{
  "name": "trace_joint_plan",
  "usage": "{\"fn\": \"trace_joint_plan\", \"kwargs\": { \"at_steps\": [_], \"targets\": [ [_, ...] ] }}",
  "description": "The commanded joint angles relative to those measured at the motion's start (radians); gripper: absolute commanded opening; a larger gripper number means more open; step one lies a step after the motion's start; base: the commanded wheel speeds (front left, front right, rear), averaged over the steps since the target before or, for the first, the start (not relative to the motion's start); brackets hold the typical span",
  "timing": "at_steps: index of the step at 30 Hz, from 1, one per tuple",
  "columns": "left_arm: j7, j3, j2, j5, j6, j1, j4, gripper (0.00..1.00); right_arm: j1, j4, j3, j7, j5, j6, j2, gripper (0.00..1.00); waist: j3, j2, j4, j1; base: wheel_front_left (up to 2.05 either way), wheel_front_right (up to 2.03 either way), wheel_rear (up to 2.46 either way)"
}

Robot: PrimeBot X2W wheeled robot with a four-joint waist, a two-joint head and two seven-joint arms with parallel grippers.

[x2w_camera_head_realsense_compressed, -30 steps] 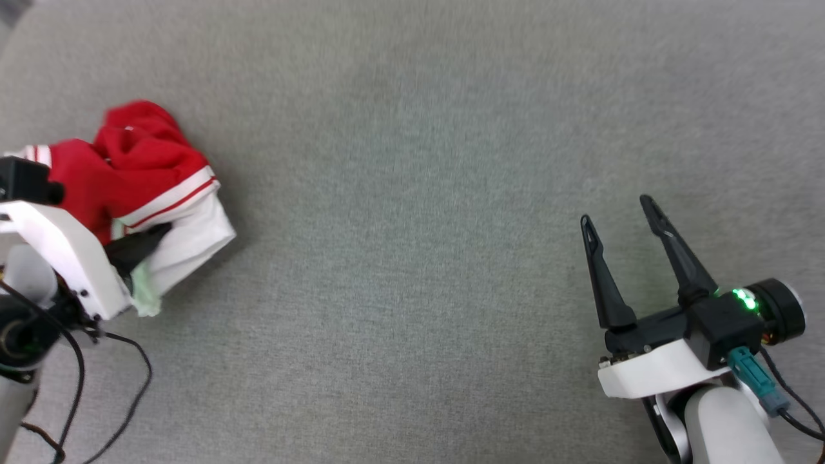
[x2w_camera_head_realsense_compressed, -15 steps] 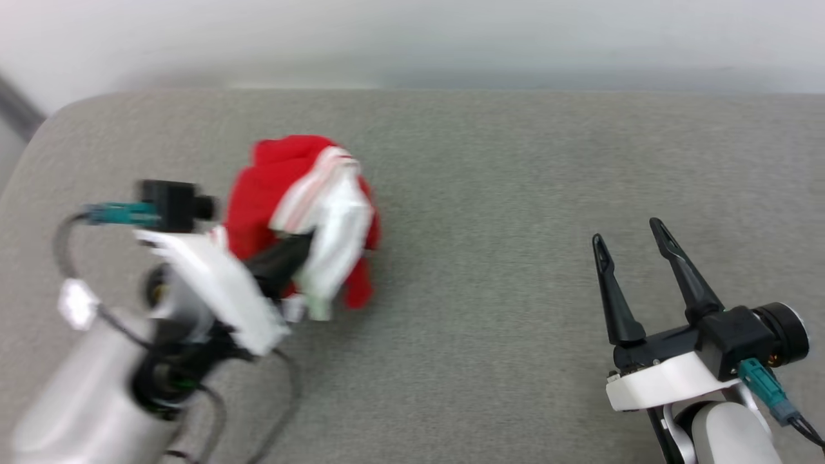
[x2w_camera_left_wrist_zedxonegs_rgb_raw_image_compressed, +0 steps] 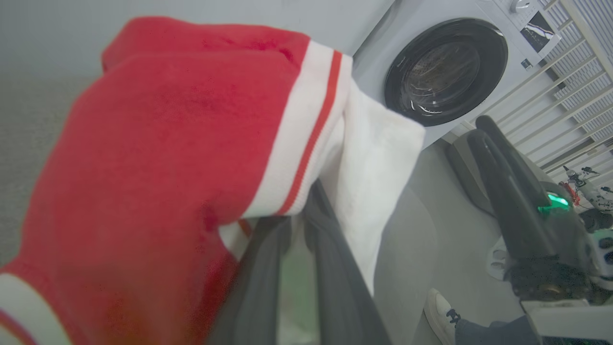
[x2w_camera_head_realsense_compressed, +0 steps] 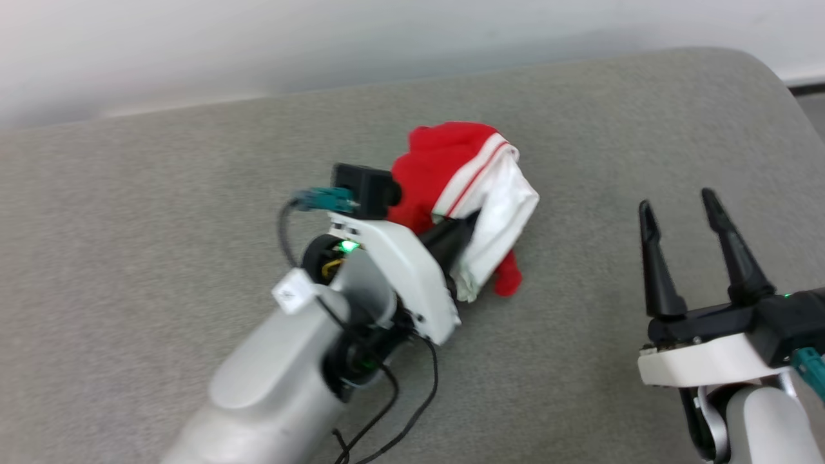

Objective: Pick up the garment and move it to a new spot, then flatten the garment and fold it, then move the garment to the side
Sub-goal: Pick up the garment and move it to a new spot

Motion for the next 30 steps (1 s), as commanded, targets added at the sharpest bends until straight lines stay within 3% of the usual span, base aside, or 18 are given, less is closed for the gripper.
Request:
{"fn": "trace_joint_plan", "kwargs": {
  "at_steps": [1, 2, 3, 11, 17, 24, 30],
  "targets": [
    [-0.008, -0.012, -0.010, 0.013, -0.007, -0.011, 0.015, 0.27, -0.010, -0.007, -0.003, -0.002, 0.005, 0.000, 0.002, 1.00, 0.026, -0.0001, -0.040, 0.0001, 0.00, 0.00, 0.00],
    [-0.012, -0.033, -0.023, 0.033, -0.013, -0.022, 0.038, 0.97, -0.011, -0.010, -0.009, -0.002, 0.009, 0.000, 0.002, 1.00, 0.030, -0.0001, -0.051, 0.0001, 0.00, 0.00, 0.00],
    [-0.009, -0.057, -0.036, 0.049, -0.024, -0.029, 0.064, 1.00, -0.012, -0.012, -0.016, -0.002, 0.013, 0.000, 0.002, 1.00, 0.034, -0.0001, -0.061, 0.0001, 0.00, 0.00, 0.00],
    [-0.056, -0.142, -0.101, 0.077, -0.111, -0.036, 0.161, 1.00, 0.004, -0.003, -0.032, -0.002, 0.021, 0.000, 0.002, 1.00, 0.021, -0.0001, -0.074, 0.0001, 0.00, 0.00, 0.00],
    [-0.184, -0.107, -0.072, 0.101, -0.130, -0.043, 0.179, 1.00, 0.021, 0.020, -0.020, -0.002, 0.002, 0.000, 0.002, 1.00, -0.034, -0.0001, -0.023, 0.0001, 0.00, 0.00, 0.00],
    [-0.394, -0.021, 0.056, 0.190, -0.092, -0.014, 0.198, 1.00, 0.045, 0.054, -0.015, -0.002, -0.011, 0.000, 0.002, 1.00, -0.109, -0.0001, 0.046, 0.0001, 0.00, 0.00, 0.00],
    [-0.460, 0.109, 0.199, 0.298, -0.014, 0.090, 0.106, 1.00, 0.063, 0.058, -0.009, -0.002, -0.025, 0.000, 0.002, 1.00, -0.147, -0.0001, 0.086, 0.0001, 0.00, 0.00, 0.00]
  ]
}}
